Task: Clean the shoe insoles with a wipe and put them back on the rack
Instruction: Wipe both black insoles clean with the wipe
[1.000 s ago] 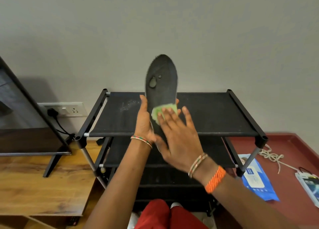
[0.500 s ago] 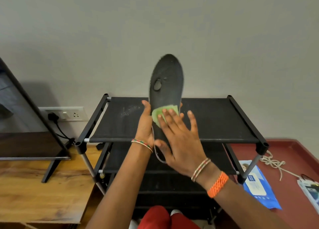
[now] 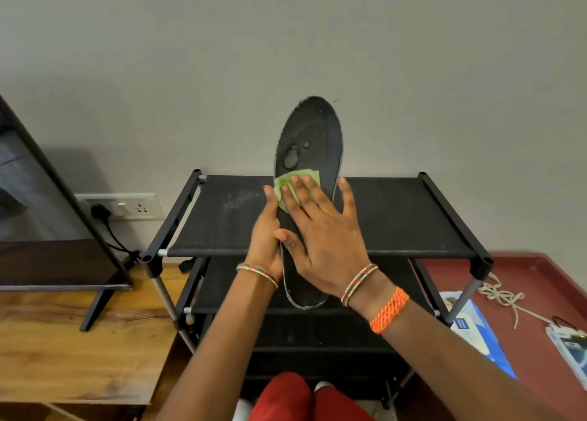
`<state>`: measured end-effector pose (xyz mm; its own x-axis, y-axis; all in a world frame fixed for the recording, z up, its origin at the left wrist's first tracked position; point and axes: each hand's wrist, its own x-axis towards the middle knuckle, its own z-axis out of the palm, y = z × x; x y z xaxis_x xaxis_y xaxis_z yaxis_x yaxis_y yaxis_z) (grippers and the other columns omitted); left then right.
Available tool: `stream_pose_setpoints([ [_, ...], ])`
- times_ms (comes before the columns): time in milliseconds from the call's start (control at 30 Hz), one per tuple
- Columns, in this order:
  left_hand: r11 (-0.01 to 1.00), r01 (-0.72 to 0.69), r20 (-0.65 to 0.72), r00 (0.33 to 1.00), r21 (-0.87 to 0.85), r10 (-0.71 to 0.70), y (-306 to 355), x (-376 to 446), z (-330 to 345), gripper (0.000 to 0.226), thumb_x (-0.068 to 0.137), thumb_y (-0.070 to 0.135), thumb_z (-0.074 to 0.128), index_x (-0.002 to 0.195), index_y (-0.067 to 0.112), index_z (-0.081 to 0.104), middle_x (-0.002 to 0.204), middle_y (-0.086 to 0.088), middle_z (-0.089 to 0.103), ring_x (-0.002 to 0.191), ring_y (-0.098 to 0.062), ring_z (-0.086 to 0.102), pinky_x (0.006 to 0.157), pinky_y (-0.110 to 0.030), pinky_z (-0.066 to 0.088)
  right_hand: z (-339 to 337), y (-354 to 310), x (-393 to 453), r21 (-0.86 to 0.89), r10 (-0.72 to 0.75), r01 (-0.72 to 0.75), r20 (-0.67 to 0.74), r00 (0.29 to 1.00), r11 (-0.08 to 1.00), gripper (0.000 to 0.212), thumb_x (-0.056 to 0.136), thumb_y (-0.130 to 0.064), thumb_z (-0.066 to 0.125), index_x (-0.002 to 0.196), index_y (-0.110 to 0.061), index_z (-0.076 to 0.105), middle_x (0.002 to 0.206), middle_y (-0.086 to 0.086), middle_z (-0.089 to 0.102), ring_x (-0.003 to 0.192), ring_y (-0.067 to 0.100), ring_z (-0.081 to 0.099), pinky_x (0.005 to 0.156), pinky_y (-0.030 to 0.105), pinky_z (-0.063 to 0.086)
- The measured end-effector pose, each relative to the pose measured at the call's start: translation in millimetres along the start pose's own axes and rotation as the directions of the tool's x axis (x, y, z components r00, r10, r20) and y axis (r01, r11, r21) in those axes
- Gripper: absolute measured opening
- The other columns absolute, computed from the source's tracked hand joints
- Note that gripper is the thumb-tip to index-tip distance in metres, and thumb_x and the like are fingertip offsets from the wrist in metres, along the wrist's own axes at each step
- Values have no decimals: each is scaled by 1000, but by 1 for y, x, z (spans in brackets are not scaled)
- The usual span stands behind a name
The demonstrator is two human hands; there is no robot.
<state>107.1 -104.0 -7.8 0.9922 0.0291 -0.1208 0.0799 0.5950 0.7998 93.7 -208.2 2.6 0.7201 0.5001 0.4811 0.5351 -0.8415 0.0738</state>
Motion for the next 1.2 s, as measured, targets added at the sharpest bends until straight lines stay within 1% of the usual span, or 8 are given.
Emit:
stream_pose_setpoints([
  [100, 996, 23, -1, 1000, -89, -23, 1, -3, -4, 62, 93, 59, 35, 110, 8, 64, 110, -19, 67, 90, -28, 70, 79, -38, 56, 2, -13, -18, 69, -42, 41, 18, 999, 997, 65, 96, -54, 17, 146, -14, 29, 153, 5, 26, 144, 19, 15, 114, 53, -2],
  [233, 983, 78, 49, 996, -164, -70, 11, -4, -10, 72, 90, 65, 32, 108, 2, 62, 96, -20, 70, 77, -30, 70, 73, -38, 57, 7, -20, -43, 73, -108, 105, 45, 993, 992, 66, 95, -57, 19, 145, -15, 33, 150, 5, 34, 142, 18, 23, 114, 53, 0],
  [500, 996, -10, 110, 994, -94, 21, -3, -15, 1, 59, 98, 51, 21, 109, 11, 62, 104, -8, 72, 96, -18, 69, 80, -29, 57, -13, 8, -3, -41, 126, -128, -54, 991, 991, 67, 95, -55, 4, 147, -19, 25, 153, 3, 28, 142, 20, 22, 113, 56, -3],
  [733, 973, 40, 109, 994, -228, -16, 19, 4, -12, 71, 92, 63, 27, 122, 6, 56, 101, -18, 69, 79, -30, 69, 73, -40, 58, 12, -17, -71, 76, -65, 58, 89, 994, 995, 62, 97, -51, 20, 145, -14, 33, 150, 5, 34, 141, 19, 26, 116, 50, 4],
  [800, 953, 72, 168, 986, -294, -23, 16, 6, -13, 75, 92, 65, 24, 131, 7, 52, 111, -18, 66, 88, -31, 67, 77, -43, 57, 12, -9, -65, 94, -75, 71, 48, 996, 993, 57, 97, -45, 21, 144, -16, 36, 149, 3, 35, 141, 17, 26, 116, 49, 4],
  [900, 921, 163, 390, 921, -354, -14, 1, 3, -11, 89, 85, 72, 25, 144, 7, 35, 145, -17, 41, 124, -37, 49, 102, -53, 41, 6, -1, -42, 102, -35, 35, 3, 999, 994, 57, 97, -43, 17, 143, -16, 36, 150, 2, 34, 142, 17, 22, 116, 49, 2],
  [1000, 918, 222, 517, 856, -330, -21, -19, 1, -10, 92, 84, 75, 21, 145, 7, 34, 148, -16, 38, 136, -35, 35, 114, -53, 21, 5, 2, -22, 116, 39, -40, 12, 999, 992, 61, 97, -47, 11, 144, -16, 35, 150, 2, 33, 143, 18, 19, 115, 50, -1],
  [1200, 835, 180, 350, 936, -520, 16, -3, 18, -1, 85, 86, 74, 23, 137, 9, 44, 135, -7, 51, 120, -27, 54, 99, -60, 38, 6, -15, -37, 244, 8, -6, -4, 1000, 970, 57, 97, -45, 19, 141, -14, 40, 145, 3, 43, 139, 17, 30, 117, 43, 8],
])
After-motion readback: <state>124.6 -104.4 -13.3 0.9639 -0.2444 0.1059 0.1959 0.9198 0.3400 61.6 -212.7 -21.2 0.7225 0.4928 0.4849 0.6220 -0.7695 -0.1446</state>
